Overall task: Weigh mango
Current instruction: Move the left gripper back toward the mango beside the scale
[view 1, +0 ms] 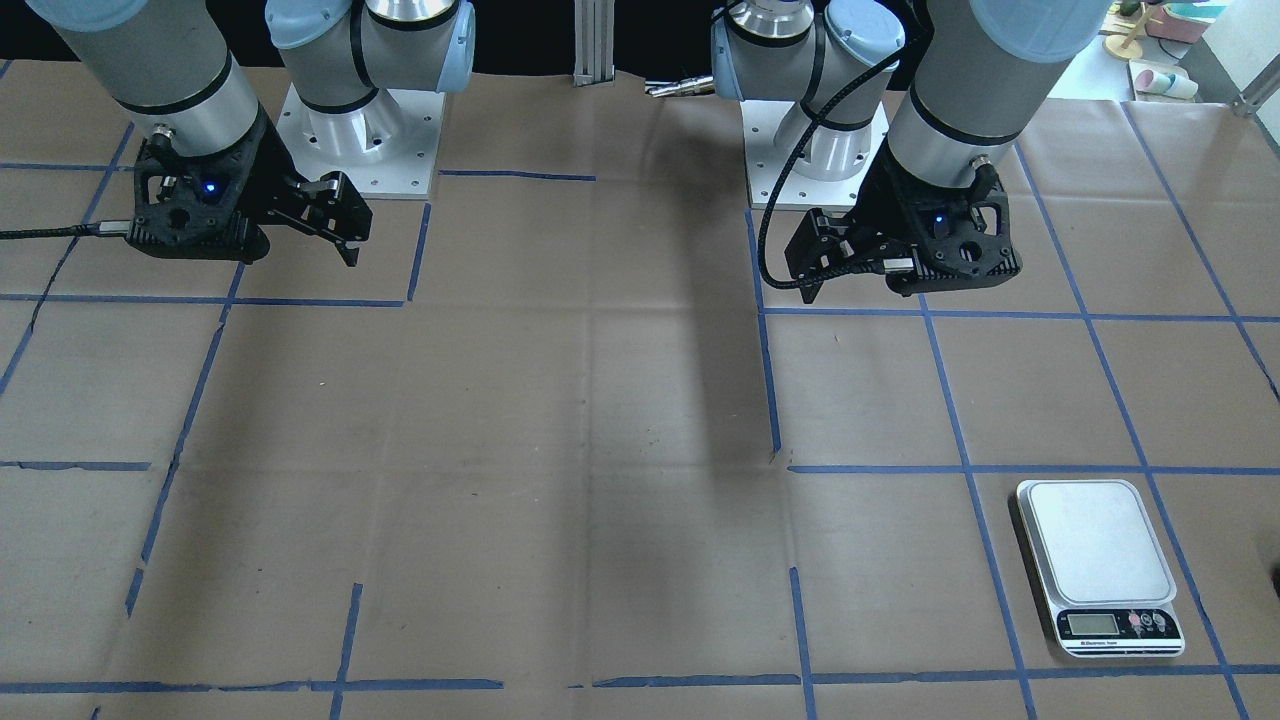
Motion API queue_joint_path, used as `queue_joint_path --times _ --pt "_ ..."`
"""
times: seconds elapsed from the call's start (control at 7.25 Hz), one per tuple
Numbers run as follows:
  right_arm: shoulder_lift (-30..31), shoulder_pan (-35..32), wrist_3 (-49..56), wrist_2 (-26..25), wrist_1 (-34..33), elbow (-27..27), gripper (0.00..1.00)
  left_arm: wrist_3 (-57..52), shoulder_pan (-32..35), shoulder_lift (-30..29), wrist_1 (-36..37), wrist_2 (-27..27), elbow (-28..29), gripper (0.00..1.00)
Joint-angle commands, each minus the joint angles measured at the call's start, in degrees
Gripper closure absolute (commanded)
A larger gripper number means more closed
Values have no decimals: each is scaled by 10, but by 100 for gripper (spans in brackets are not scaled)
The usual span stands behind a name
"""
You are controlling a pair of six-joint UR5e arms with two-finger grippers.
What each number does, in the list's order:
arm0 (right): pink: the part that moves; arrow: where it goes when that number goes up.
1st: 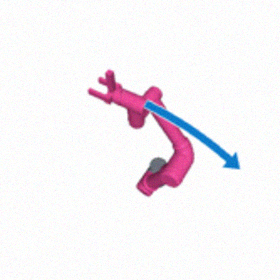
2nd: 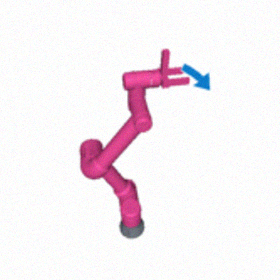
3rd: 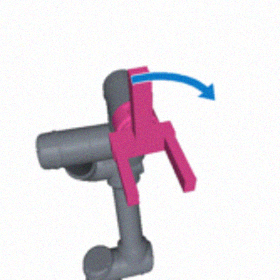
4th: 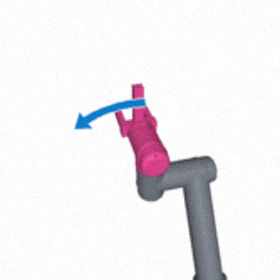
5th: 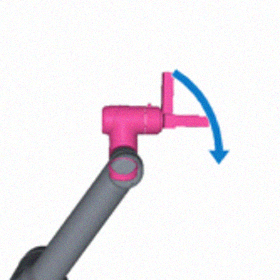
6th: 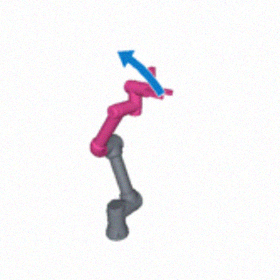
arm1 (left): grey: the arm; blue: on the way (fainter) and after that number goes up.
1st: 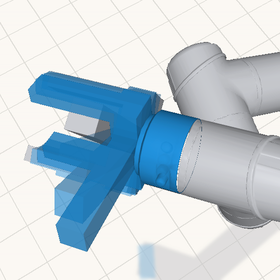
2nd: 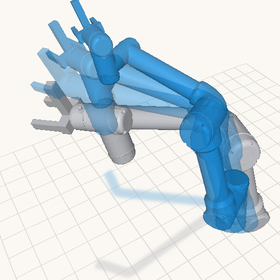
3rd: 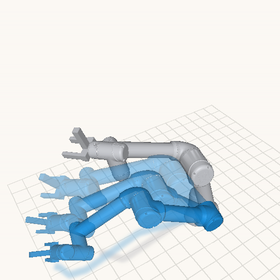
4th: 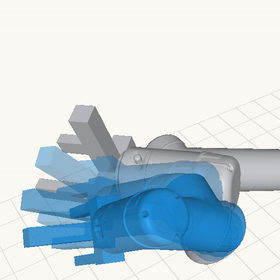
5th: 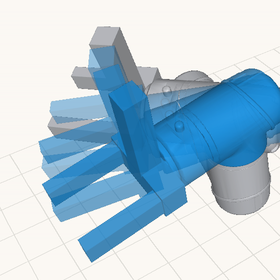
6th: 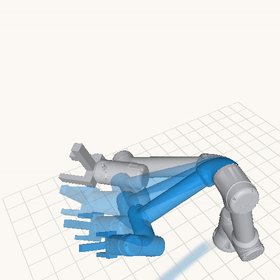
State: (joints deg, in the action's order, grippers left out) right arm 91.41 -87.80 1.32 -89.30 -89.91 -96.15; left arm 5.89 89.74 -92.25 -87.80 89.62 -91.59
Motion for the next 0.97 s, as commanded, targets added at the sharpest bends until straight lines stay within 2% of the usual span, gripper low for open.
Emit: queue_joint_path --times 0.0,0.55,0.83 --pt "0 0 0 0 0 0 0 0 -2 1 0 -1 2 0" --pt "0 0 0 0 0 0 0 -8 -19 2 29 -5 4 0" --pt "0 0 0 0 0 0 0 -67 -115 -4 32 -9 18 0"
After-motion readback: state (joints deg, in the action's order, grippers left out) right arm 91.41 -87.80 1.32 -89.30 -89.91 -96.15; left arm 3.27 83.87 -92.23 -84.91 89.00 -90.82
